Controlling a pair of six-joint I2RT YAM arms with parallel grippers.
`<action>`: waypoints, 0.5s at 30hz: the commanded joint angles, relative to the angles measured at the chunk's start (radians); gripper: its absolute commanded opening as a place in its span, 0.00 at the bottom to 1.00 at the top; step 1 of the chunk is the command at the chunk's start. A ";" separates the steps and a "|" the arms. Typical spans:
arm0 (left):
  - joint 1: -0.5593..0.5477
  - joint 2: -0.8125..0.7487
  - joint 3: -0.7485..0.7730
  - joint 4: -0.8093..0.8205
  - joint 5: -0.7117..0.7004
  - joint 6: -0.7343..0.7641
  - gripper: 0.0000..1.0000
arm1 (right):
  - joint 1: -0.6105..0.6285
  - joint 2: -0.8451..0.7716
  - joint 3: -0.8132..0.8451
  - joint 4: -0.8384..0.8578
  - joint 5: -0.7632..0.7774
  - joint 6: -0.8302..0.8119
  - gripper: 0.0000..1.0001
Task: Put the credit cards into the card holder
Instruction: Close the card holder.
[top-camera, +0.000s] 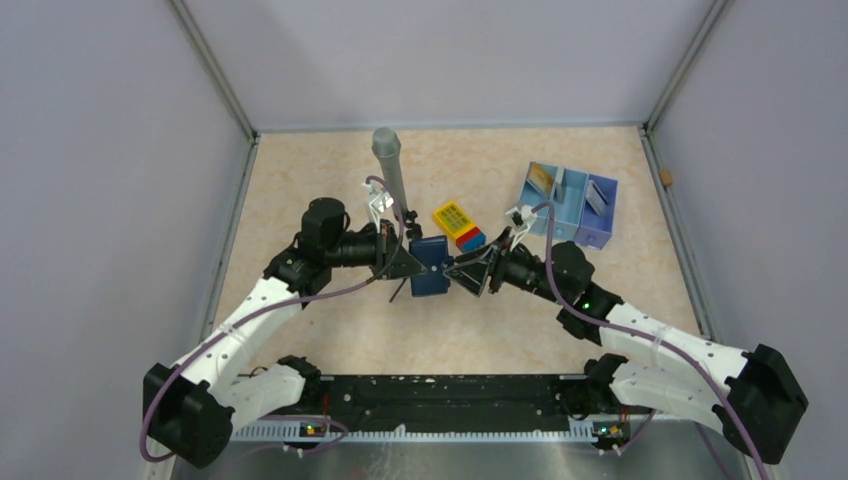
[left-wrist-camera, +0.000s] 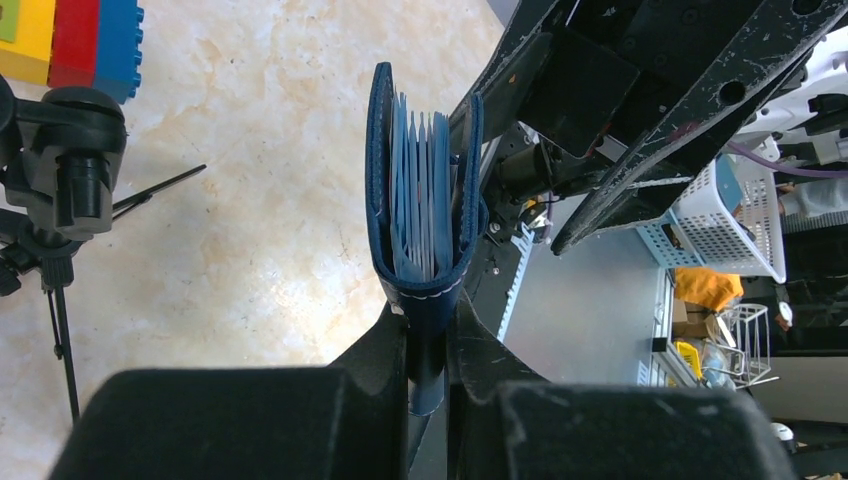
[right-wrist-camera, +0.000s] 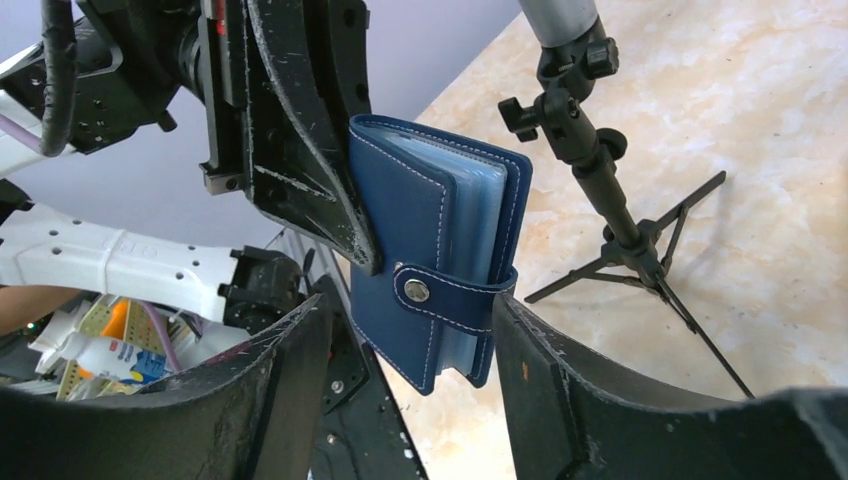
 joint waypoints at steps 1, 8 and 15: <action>0.004 -0.008 0.020 0.063 0.035 -0.003 0.00 | -0.008 0.006 0.046 0.086 -0.047 -0.006 0.57; 0.004 -0.018 0.017 0.068 0.042 -0.006 0.00 | -0.008 -0.006 0.035 -0.024 0.132 -0.007 0.57; 0.004 -0.022 0.011 0.087 0.063 -0.018 0.00 | -0.017 0.027 0.018 0.038 0.085 -0.001 0.60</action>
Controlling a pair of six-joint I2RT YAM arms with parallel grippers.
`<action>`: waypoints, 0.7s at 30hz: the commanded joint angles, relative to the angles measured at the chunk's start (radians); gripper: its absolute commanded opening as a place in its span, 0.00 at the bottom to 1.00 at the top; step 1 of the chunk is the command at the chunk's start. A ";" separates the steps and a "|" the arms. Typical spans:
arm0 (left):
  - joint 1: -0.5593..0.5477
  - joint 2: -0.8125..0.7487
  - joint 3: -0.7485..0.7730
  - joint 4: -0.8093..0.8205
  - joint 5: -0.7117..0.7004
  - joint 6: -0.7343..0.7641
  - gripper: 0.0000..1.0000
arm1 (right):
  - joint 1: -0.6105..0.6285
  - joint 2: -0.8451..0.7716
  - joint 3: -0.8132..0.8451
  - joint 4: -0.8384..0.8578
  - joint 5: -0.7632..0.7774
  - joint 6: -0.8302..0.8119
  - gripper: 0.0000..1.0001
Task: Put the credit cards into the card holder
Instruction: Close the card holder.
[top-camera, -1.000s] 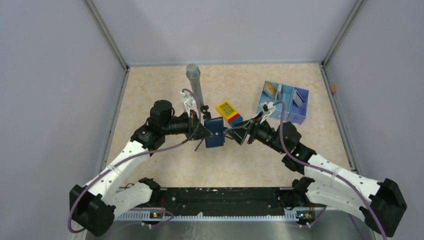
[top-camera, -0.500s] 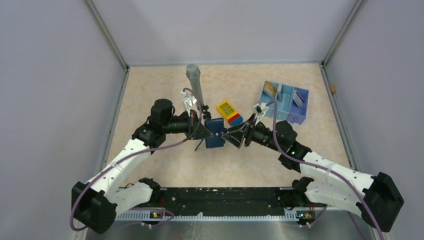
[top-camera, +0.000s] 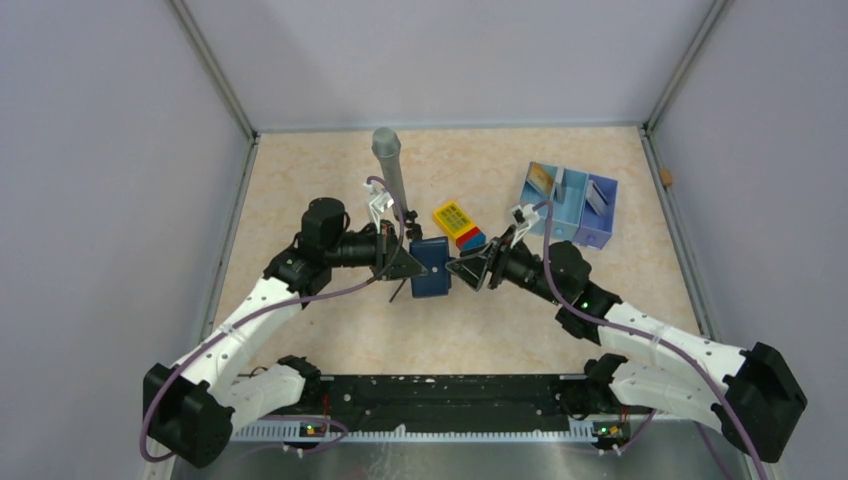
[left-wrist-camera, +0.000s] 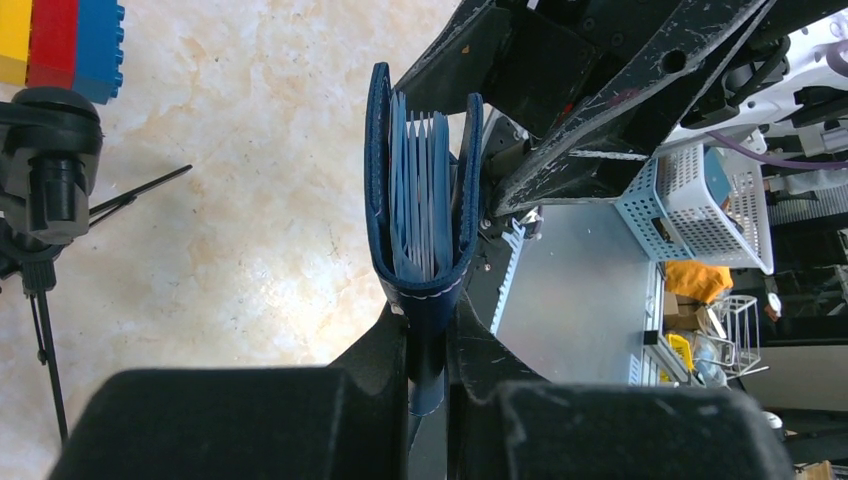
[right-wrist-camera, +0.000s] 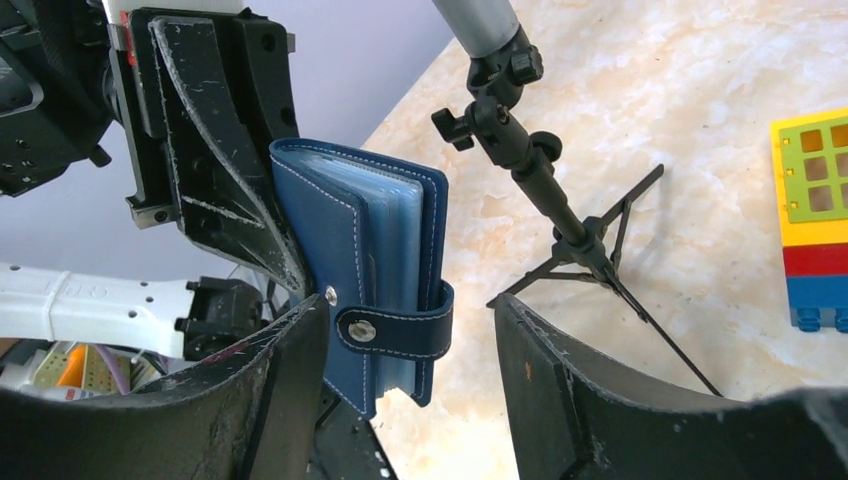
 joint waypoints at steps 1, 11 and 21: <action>0.004 -0.021 0.010 0.085 0.043 -0.010 0.00 | -0.018 0.026 0.011 0.095 -0.037 0.007 0.59; 0.004 -0.013 0.014 0.069 0.016 -0.006 0.00 | -0.035 0.047 -0.009 0.241 -0.201 0.056 0.54; 0.011 -0.012 0.013 0.059 -0.011 -0.010 0.00 | -0.035 0.093 -0.003 0.248 -0.275 0.069 0.48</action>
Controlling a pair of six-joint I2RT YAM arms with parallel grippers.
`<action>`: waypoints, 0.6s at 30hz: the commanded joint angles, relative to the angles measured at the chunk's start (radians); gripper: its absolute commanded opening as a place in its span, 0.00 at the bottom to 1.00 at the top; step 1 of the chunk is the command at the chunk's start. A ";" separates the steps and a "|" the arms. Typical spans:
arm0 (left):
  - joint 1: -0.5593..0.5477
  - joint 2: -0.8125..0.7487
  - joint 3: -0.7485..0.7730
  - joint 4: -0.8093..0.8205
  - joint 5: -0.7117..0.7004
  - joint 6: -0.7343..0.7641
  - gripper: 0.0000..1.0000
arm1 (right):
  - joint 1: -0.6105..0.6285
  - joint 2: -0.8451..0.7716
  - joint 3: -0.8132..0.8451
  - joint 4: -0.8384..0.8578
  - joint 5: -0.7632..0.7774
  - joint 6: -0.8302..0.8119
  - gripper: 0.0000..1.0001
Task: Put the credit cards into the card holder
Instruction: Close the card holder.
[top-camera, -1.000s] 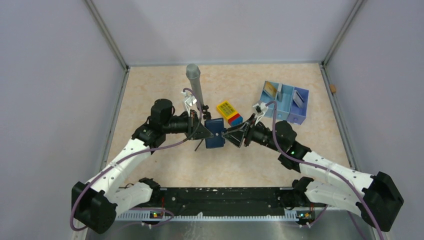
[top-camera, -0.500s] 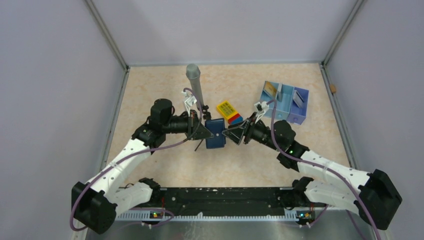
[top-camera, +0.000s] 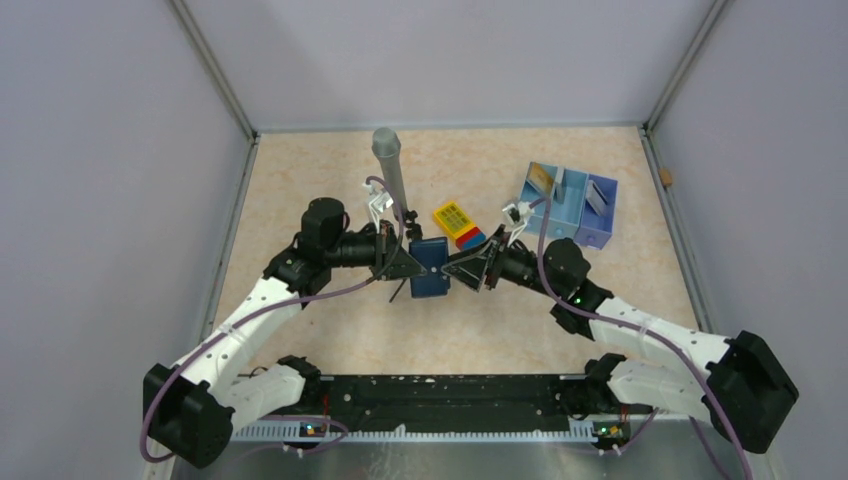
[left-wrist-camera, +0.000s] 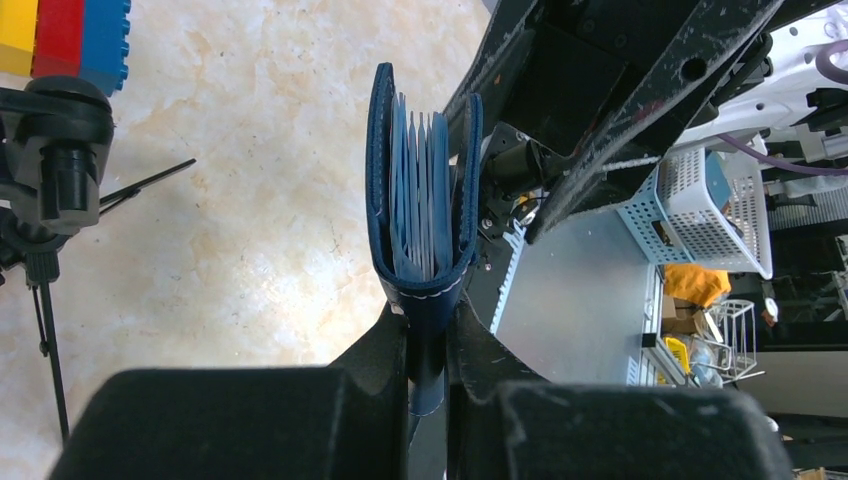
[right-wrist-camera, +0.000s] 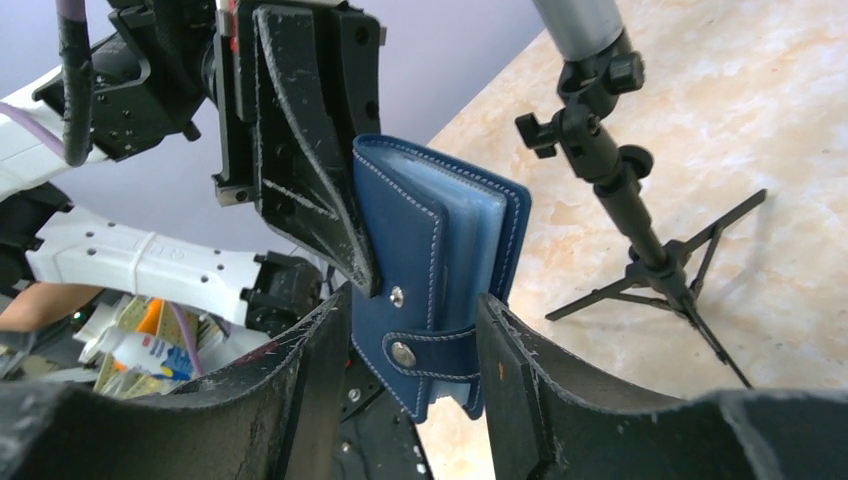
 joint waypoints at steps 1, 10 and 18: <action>0.010 -0.013 0.014 0.059 -0.011 -0.005 0.00 | 0.000 0.023 0.015 0.059 -0.096 0.017 0.48; 0.015 -0.021 0.008 0.077 0.032 -0.012 0.00 | -0.004 -0.061 -0.013 -0.121 0.053 -0.074 0.64; 0.015 -0.011 -0.001 0.109 0.083 -0.033 0.00 | -0.070 -0.155 -0.042 -0.161 0.091 -0.089 0.70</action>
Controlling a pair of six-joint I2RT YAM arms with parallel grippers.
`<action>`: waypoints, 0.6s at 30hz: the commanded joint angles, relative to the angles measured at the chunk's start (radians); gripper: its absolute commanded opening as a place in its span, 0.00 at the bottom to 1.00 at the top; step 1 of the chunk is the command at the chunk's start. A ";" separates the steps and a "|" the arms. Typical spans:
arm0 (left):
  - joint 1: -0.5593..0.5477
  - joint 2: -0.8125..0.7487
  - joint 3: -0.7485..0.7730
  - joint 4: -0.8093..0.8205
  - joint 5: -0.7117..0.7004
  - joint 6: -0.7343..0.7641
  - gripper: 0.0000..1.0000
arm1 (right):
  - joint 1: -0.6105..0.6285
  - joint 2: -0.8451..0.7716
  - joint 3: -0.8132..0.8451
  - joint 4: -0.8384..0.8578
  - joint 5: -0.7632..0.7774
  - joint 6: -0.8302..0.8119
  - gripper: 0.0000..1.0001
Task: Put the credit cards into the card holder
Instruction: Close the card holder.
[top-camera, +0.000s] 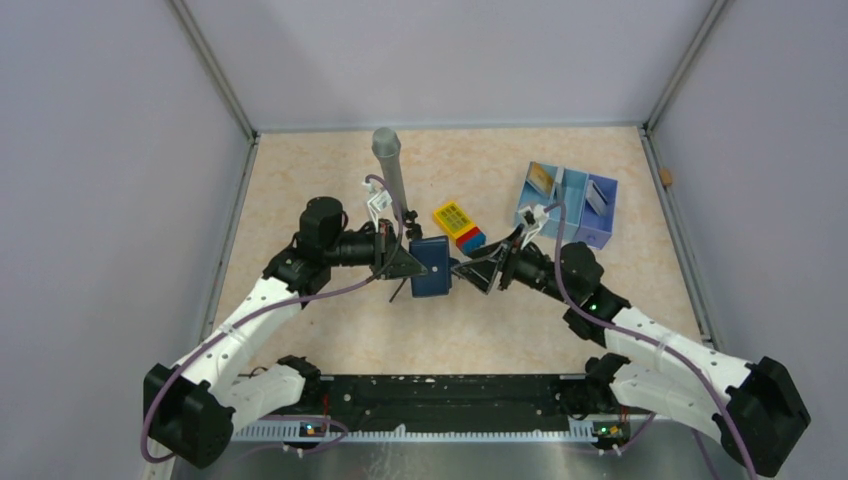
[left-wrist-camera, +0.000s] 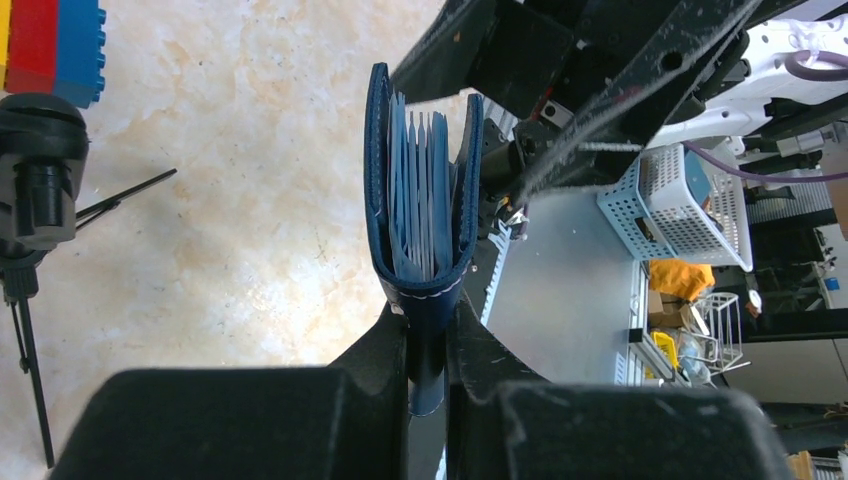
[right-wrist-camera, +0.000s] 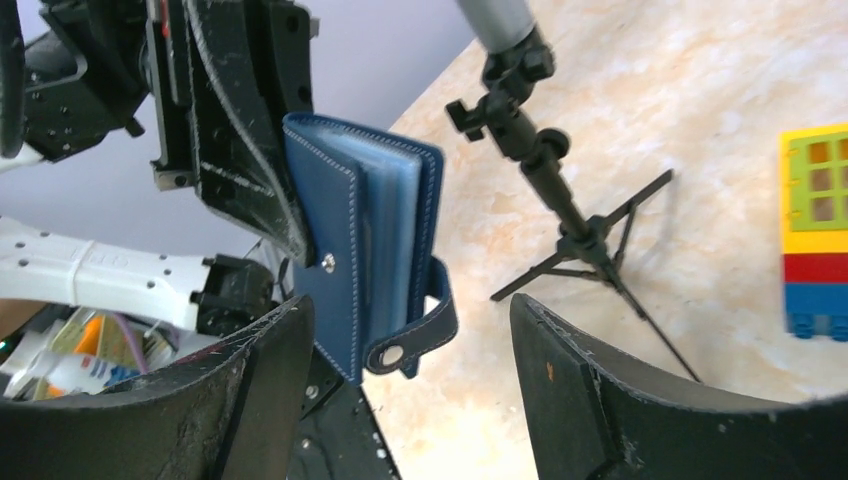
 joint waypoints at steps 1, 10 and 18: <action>0.005 -0.013 0.000 0.086 0.054 -0.011 0.00 | -0.045 -0.050 -0.022 -0.011 0.052 -0.026 0.70; 0.005 -0.005 0.006 0.043 -0.016 0.006 0.00 | -0.068 -0.075 -0.028 -0.046 -0.036 0.004 0.47; 0.007 0.022 0.029 -0.051 -0.121 0.039 0.00 | -0.034 -0.051 0.000 -0.074 -0.009 0.049 0.43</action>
